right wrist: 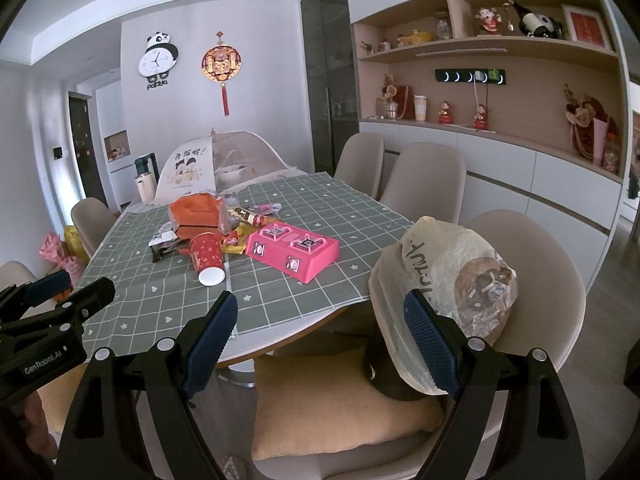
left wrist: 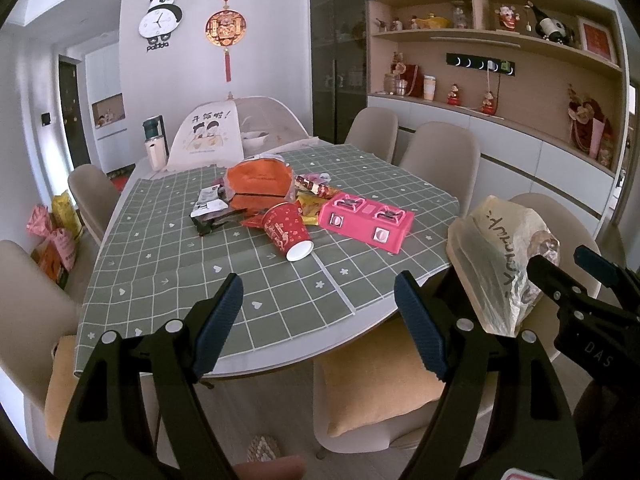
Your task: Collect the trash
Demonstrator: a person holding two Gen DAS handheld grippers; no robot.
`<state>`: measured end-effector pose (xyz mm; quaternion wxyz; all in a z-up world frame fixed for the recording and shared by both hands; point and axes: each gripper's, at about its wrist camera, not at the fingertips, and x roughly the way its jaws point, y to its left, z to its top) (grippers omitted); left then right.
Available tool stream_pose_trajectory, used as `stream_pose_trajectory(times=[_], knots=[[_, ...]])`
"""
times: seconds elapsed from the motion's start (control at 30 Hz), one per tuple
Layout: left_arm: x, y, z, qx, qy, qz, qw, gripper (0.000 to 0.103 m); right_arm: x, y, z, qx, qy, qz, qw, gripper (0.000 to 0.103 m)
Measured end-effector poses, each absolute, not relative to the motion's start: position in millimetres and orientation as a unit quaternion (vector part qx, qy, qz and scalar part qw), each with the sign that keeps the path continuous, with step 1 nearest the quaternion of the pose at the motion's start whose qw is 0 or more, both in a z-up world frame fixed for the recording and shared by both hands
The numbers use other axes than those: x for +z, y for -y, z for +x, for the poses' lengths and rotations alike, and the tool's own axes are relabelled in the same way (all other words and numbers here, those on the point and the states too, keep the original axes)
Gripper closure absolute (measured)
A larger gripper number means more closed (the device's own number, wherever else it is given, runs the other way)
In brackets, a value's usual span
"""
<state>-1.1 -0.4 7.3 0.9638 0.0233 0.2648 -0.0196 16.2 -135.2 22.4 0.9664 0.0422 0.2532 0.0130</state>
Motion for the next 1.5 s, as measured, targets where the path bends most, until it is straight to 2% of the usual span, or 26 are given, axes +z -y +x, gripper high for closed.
stream_pose_trajectory(times=[0.83,1.07,1.27,1.5], knots=[[1,-30,25,-0.028,-0.292,-0.005,0.956,0.029,24,136,32,0.008,-0.255,0.049,0.966,0.022],[-16,-76,70,-0.046,-0.329,-0.040,0.942,0.029,12,119,59,0.027,-0.256,0.069,0.964,0.022],[-35,-130,135,-0.046,-0.372,-0.116,0.920,0.029,5,100,95,0.092,-0.276,0.120,0.949,0.022],[-55,-126,221,-0.060,-0.389,-0.131,0.910,0.029,5,86,120,0.036,-0.297,0.089,0.950,0.022]])
